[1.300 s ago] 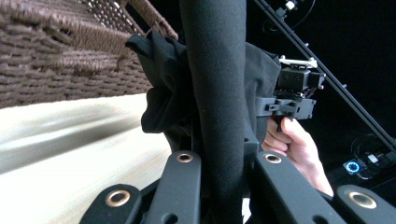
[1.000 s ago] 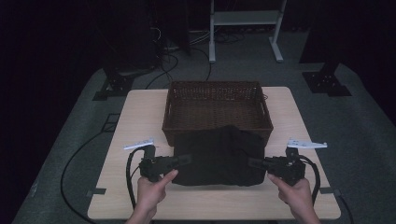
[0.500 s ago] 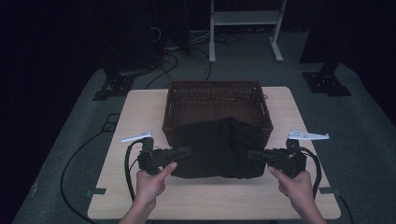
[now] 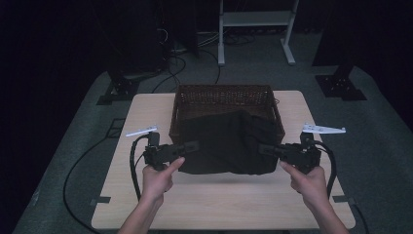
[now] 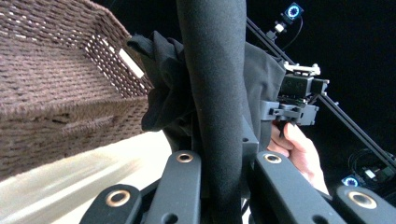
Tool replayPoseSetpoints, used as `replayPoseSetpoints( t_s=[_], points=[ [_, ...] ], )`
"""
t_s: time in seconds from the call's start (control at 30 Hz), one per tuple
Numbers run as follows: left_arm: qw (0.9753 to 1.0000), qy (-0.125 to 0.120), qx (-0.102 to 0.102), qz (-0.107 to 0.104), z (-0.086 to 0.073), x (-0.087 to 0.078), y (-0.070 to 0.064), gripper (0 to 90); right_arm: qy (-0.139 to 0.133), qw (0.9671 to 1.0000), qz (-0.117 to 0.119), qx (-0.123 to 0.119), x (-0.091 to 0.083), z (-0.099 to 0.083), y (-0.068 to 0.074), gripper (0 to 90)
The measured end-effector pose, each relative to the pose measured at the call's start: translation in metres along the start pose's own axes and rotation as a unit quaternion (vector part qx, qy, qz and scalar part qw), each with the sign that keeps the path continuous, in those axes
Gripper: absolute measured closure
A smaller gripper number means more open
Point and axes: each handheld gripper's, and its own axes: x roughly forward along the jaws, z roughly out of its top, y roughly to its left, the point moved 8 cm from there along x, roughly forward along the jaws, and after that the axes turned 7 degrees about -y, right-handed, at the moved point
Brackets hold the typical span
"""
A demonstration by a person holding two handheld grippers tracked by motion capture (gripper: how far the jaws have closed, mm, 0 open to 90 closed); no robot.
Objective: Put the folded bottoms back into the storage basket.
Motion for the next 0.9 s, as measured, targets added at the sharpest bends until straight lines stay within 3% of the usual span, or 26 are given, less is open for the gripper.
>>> replayPoseSetpoints(
  t_s=[0.9],
  points=[
    [0.9994,-0.017,0.013,0.027,0.050,0.012,0.013,83.8,-0.007,0.9999,-0.007,-0.011,0.022,0.052,-0.011,77.3]
  ],
)
